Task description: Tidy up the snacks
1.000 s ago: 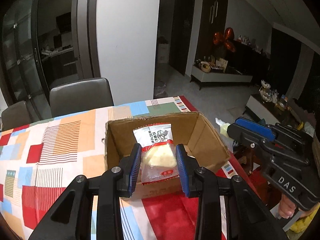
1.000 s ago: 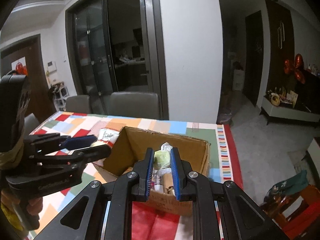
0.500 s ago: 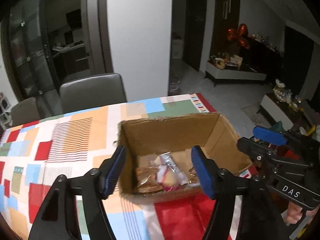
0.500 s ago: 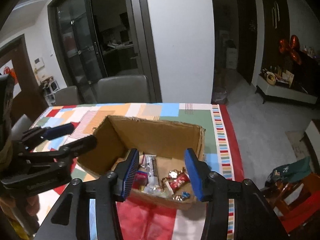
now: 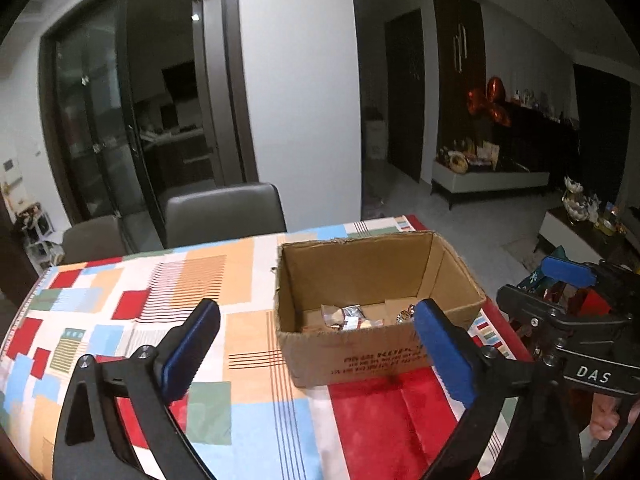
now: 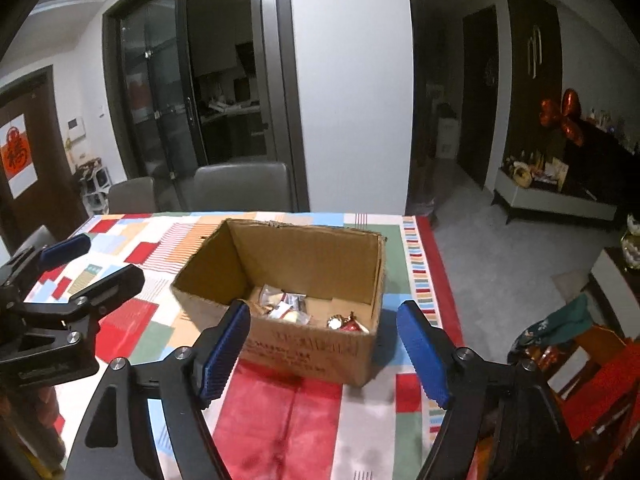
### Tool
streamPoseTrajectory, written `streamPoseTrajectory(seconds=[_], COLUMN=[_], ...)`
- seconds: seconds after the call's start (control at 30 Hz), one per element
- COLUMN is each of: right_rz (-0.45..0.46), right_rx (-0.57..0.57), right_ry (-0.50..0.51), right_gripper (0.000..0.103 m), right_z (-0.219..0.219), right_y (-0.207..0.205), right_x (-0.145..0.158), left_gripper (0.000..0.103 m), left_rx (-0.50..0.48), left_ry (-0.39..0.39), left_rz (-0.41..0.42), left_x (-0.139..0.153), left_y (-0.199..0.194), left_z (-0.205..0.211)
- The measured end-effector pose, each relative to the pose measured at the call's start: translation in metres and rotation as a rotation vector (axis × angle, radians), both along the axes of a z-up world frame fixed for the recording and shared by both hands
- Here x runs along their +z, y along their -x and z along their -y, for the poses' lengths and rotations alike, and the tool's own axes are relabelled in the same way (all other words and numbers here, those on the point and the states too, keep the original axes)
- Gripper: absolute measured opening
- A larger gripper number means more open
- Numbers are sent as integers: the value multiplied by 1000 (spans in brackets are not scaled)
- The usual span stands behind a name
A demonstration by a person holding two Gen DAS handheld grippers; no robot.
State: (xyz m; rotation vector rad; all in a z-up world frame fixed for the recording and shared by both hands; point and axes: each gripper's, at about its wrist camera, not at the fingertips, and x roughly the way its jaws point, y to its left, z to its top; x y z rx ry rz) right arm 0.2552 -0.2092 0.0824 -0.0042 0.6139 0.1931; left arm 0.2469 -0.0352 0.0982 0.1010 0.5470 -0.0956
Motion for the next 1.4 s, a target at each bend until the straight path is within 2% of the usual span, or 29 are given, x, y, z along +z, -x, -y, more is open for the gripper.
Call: streamPoseTrajectory(seconds=[0.2, 0.33, 0.67, 1.0, 1.23, 1.4], right_rz=[72, 109, 187, 241, 255, 259], right_rx=[-7, -5, -13, -14, -7, -4], right_ry=[-7, -5, -1, 13, 8, 11], right_gripper=[86, 88, 90, 91, 91, 91], right_z=[2, 1, 5, 8, 4, 4], right_y=[52, 82, 157, 198, 210, 212], right_x=[3, 2, -6, -9, -12, -13], left_gripper=[103, 103, 103, 103, 103, 103], left_rx=[15, 14, 18, 27, 48, 43], left_ry=[-17, -2, -29, -4, -11, 11], left_rz=[76, 94, 167, 195, 224, 213], left_x=[0, -2, -11, -14, -13, -17], left_y=[50, 82, 159, 200, 214, 215], left_z=[0, -4, -1, -3, -4, -6])
